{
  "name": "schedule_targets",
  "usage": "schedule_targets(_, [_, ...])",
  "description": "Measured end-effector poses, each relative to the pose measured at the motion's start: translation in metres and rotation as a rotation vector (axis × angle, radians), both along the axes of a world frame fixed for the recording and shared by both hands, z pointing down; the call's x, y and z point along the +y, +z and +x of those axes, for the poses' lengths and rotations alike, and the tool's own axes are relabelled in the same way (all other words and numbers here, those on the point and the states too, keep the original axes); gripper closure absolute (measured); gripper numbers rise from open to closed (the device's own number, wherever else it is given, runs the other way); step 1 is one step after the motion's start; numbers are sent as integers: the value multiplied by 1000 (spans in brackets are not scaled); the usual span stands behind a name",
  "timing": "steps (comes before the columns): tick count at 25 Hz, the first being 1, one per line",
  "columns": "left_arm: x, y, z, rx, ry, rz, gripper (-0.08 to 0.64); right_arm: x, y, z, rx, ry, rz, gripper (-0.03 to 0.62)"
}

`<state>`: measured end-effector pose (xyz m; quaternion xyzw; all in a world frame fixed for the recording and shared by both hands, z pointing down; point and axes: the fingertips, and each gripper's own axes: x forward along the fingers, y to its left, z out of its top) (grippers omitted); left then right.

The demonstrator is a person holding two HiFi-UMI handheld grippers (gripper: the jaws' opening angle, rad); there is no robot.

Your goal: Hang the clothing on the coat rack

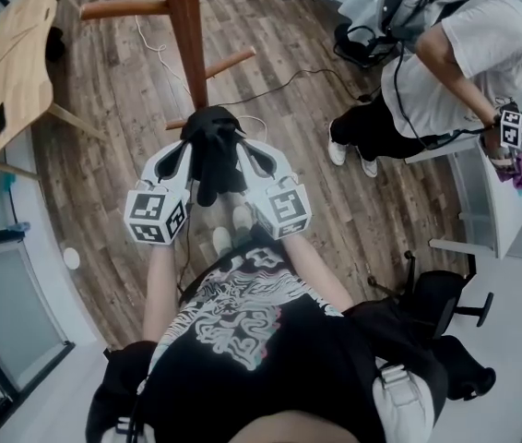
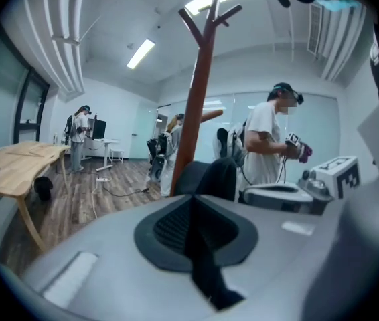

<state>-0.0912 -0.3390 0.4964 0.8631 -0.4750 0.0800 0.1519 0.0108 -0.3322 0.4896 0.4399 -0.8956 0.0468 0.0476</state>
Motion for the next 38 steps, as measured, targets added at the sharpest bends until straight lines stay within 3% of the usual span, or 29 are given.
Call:
schedule_targets(4, [7,-11,-2,180,4,14,563,3,-3,3,14,11,-2,594])
schedule_targets(10, [3,-12,-13,114,3,77,548,-1,-6,4,20,57,-26,594])
schedule_targets(11, [-2,-15,-13,123,16,91,454,-6,-7,2,25,59,-28,594])
schedule_targets(12, [-8,-16,-14,129,25,99,414,-11,-6,0,37,59,-28,594])
schedule_targets(14, [-13,-16,-17,121,18,113,414,-16,-7,-2,60,60,-23,594])
schedule_targets(15, [-9,-16,-18,109,7,120,414,-12,-9,1,67,63,-17,594])
schedule_targets(18, [8,-13,-14,51,-5,128,571,6,-15,12,76,78,3,594])
schedule_targets(21, [21,-3,-14,-7,18,110,571,21,-17,17,56,101,-12,594])
schedule_targets(27, [35,-3,-19,-13,45,124,571,40,-15,21,16,166,-27,594])
schedule_targets(31, [36,-10,-10,-40,82,151,571,55,-21,24,2,175,11,594])
schedule_targets(36, [52,-29,-1,40,100,169,571,83,-22,47,-44,231,8,594])
schedule_targets(38, [58,-37,-1,28,98,184,571,93,-23,50,-53,241,9,594])
